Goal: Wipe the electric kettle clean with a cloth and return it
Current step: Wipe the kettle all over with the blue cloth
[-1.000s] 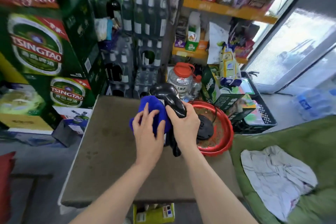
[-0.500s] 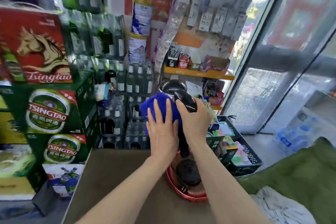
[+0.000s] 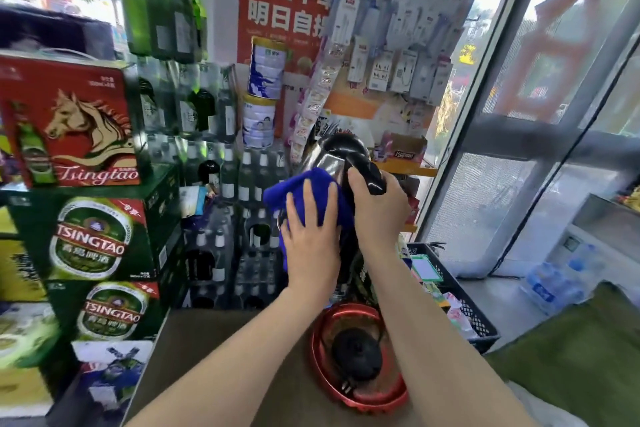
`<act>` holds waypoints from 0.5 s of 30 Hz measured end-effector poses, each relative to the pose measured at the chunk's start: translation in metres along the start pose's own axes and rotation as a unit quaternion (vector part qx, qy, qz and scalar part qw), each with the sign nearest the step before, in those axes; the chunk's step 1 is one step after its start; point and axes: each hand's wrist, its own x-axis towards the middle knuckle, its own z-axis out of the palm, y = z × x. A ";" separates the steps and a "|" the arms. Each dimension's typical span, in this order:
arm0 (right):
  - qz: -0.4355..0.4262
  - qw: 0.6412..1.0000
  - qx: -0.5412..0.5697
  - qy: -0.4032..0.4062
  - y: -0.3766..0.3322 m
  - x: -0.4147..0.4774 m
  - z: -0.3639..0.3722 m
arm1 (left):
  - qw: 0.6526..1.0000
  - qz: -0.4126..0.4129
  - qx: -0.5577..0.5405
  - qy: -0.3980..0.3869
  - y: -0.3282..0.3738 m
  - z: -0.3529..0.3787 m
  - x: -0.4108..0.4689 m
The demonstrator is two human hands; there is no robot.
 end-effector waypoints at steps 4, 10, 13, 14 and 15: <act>0.001 1.000 0.018 0.002 -0.007 0.002 -0.003 | 0.999 0.026 0.035 0.028 0.000 -0.013 0.032; 0.002 0.999 -0.021 -0.031 -0.009 0.008 0.001 | 0.980 -0.126 -0.149 0.022 -0.007 -0.030 0.076; -0.017 0.998 -0.041 -0.041 -0.007 0.015 -0.001 | 0.948 -0.190 -0.257 0.001 -0.022 -0.023 0.061; -0.020 0.998 -0.041 -0.043 -0.007 0.017 -0.002 | 0.948 -0.188 -0.258 -0.008 -0.022 -0.020 0.050; -0.021 0.998 -0.039 -0.043 -0.007 0.020 -0.003 | 0.959 -0.166 -0.228 -0.018 -0.018 -0.017 0.036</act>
